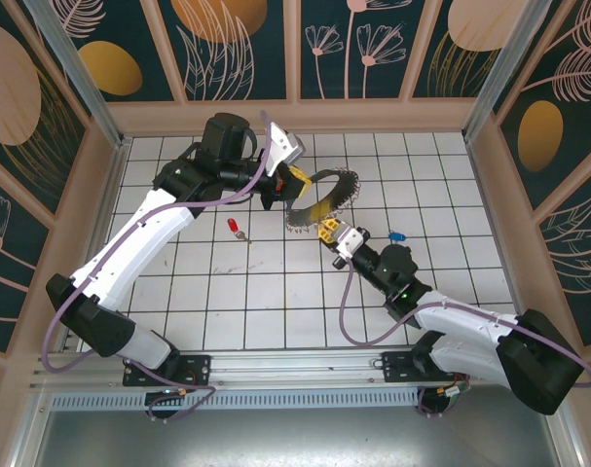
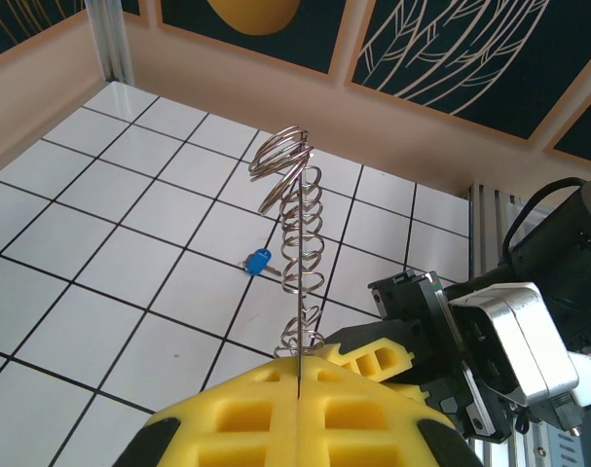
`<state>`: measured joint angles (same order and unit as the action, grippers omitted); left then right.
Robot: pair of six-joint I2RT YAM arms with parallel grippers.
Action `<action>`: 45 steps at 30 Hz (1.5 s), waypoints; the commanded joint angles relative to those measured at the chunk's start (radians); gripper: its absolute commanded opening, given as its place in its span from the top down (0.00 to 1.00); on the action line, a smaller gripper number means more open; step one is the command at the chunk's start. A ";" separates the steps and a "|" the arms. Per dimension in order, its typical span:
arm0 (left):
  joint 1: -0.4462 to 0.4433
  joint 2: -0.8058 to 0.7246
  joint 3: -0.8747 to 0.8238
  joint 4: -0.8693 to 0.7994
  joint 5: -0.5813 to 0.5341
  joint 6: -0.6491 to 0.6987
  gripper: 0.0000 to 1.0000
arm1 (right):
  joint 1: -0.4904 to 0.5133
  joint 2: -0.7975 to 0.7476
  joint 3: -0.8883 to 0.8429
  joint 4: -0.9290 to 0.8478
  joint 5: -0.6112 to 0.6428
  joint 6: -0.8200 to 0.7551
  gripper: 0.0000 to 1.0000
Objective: Put the keys on the keyring
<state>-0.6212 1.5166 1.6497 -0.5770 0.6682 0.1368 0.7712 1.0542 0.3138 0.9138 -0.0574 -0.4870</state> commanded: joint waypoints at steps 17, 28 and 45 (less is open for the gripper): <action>-0.003 -0.029 0.003 0.066 -0.003 -0.025 1.00 | 0.050 0.045 0.031 0.148 0.053 0.064 0.80; -0.004 -0.029 0.002 0.069 -0.005 -0.027 1.00 | 0.050 0.047 0.034 0.141 0.107 0.071 0.77; -0.003 -0.035 -0.002 0.075 -0.007 -0.033 1.00 | 0.050 0.058 0.036 0.140 0.150 0.079 0.84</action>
<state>-0.6212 1.5150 1.6493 -0.5522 0.6453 0.1234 0.8135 1.1099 0.3180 1.0069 0.0799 -0.4248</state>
